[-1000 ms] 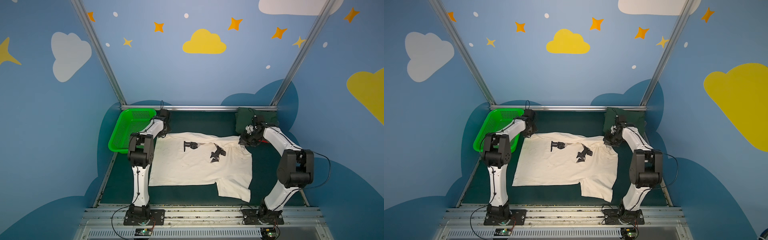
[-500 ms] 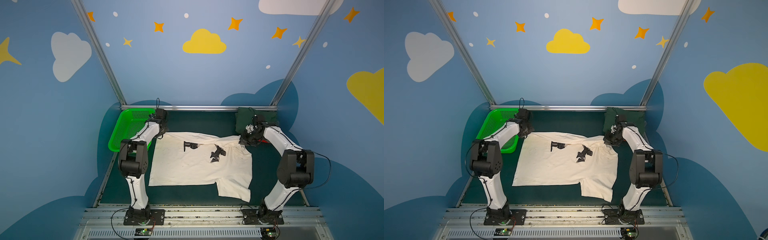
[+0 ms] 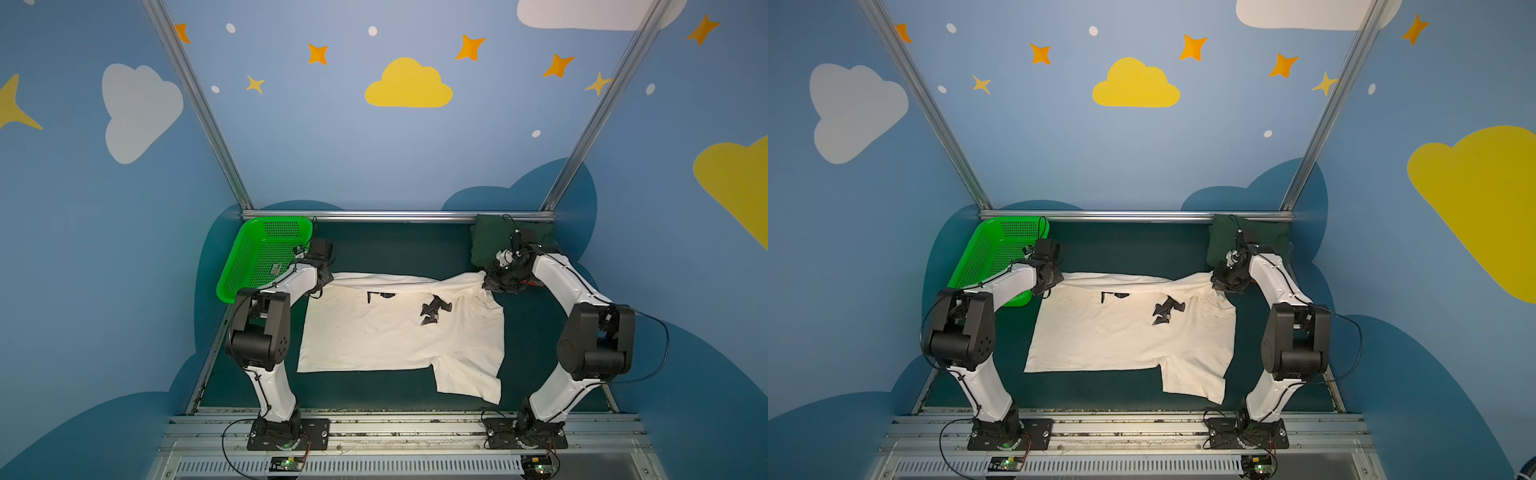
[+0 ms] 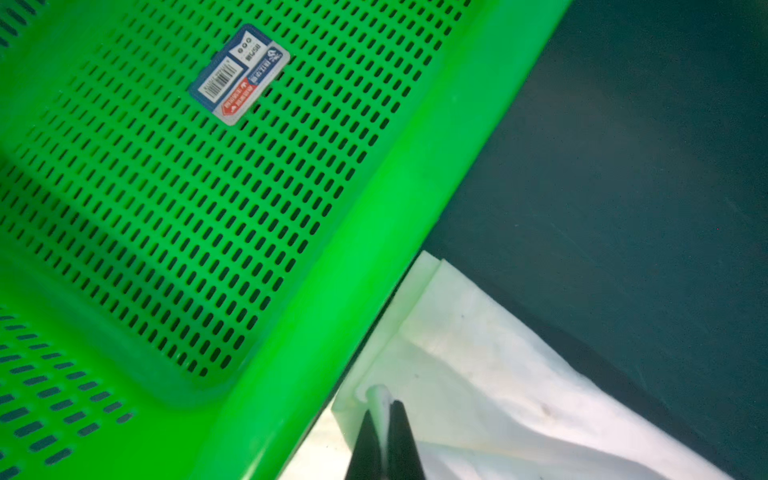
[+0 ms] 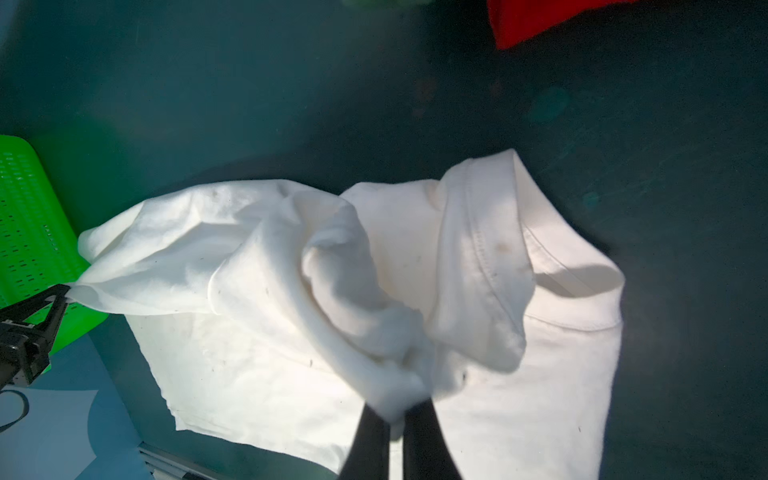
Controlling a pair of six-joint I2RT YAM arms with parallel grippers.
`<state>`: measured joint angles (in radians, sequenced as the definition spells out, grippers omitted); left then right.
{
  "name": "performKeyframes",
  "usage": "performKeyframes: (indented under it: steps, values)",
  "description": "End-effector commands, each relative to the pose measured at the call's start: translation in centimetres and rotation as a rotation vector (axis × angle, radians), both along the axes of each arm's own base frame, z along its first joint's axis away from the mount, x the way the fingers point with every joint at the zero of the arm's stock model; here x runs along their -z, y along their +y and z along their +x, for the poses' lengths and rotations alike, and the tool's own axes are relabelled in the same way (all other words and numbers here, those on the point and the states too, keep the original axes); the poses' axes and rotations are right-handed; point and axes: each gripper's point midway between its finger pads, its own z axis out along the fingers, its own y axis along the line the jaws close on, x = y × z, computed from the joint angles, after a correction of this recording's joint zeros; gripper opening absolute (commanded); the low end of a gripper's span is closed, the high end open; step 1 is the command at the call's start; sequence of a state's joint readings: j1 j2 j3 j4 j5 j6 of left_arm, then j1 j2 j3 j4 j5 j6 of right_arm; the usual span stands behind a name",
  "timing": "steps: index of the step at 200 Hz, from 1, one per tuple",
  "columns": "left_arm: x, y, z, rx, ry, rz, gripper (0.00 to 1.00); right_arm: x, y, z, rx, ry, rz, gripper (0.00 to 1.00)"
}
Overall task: Fold and stack the t-shirts
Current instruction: 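Open both grippers and release the shirt's far edge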
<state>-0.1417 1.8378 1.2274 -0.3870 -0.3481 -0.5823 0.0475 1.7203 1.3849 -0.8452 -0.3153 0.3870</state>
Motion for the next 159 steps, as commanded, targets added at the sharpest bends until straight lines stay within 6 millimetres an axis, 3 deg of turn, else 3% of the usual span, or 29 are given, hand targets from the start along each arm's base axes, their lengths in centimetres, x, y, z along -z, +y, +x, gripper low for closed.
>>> performKeyframes:
  steps: [1,8,14,28,37,54,81,127,159]
  values:
    - [-1.1,0.6,0.0,-0.032,-0.055,0.049,0.17,0.0,-0.5,-1.6,0.0,0.026,-0.014,0.0]
    - [-1.0,0.6,-0.3,-0.037,-0.053,0.056,0.28,0.2,-0.4,-1.8,-0.001,0.035,-0.01,0.0]
    - [-0.9,0.6,-0.6,-0.046,-0.049,0.061,0.29,0.4,-0.4,-2.0,-0.002,0.044,-0.007,0.02]
    - [-1.0,0.5,-1.2,-0.057,-0.062,0.052,0.3,0.7,-0.3,-2.6,-0.006,0.057,-0.005,0.19]
    - [-1.1,0.4,-1.8,-0.063,-0.07,0.044,0.37,0.8,-0.4,-2.8,-0.007,0.063,-0.009,0.25]
    - [-1.4,0.1,-2.6,-0.059,-0.088,0.028,0.38,0.8,-0.6,-3.5,-0.006,0.074,-0.017,0.41]
    - [-1.6,-0.1,-3.6,-0.052,-0.08,0.01,0.42,0.7,-0.7,-4.7,0.0,0.09,-0.016,0.53]
    - [-1.9,-1.2,-3.0,-0.01,-0.088,-0.031,0.44,2.1,-0.5,-6.4,0.023,0.13,0.002,0.54]
    - [-1.3,-2.4,-2.3,0.028,-0.074,-0.062,0.49,3.6,0.3,-6.2,0.05,0.146,0.056,0.53]
